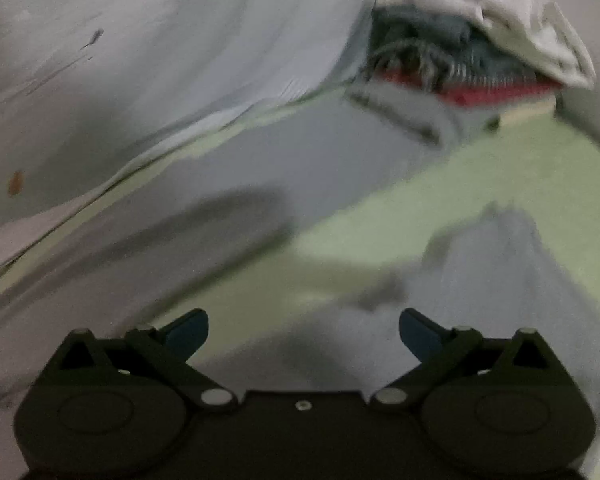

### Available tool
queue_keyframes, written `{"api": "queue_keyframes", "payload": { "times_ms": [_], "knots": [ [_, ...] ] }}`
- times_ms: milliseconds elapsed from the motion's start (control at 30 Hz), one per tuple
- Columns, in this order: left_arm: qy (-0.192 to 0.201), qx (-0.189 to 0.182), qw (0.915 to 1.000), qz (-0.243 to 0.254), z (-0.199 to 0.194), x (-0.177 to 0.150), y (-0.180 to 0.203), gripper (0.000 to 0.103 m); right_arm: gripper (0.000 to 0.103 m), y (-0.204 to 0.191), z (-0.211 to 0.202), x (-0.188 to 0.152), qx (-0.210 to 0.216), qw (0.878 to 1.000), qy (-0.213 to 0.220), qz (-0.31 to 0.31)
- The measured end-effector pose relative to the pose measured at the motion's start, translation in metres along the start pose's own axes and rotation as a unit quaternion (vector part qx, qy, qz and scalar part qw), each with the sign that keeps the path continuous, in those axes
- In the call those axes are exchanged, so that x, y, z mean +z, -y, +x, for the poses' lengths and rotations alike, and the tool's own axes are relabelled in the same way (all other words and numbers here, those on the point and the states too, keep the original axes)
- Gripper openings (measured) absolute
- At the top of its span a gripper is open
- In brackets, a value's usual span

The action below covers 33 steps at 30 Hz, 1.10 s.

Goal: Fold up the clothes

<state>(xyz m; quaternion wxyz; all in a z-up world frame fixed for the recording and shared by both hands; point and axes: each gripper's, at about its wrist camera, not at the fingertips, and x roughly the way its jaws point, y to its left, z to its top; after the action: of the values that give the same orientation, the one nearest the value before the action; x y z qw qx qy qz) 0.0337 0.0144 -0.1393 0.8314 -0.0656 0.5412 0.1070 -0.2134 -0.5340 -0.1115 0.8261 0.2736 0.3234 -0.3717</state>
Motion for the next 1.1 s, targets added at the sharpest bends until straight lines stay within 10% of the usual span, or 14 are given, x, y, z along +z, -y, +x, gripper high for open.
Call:
{"api": "queue_keyframes", "payload": {
  "times_ms": [233, 333, 800, 1100],
  "knots": [
    [0.027, -0.031, 0.9989, 0.024, 0.036, 0.022, -0.023, 0.073, 0.103, -0.035, -0.048, -0.086, 0.029, 0.997, -0.021, 0.070],
    [0.051, -0.048, 0.9957, 0.060, 0.034, 0.029, -0.024, 0.013, 0.103, -0.042, -0.063, -0.112, 0.035, 0.995, -0.030, 0.094],
    [0.048, -0.058, 0.9971, 0.013, 0.038, 0.059, -0.071, 0.009, 0.103, -0.032, -0.091, -0.151, 0.034, 0.981, -0.002, 0.189],
    [0.044, -0.065, 0.9969, 0.005, 0.035, 0.053, -0.073, 0.014, 0.103, 0.044, -0.092, -0.136, -0.037, 0.959, 0.045, 0.276]
  ]
}}
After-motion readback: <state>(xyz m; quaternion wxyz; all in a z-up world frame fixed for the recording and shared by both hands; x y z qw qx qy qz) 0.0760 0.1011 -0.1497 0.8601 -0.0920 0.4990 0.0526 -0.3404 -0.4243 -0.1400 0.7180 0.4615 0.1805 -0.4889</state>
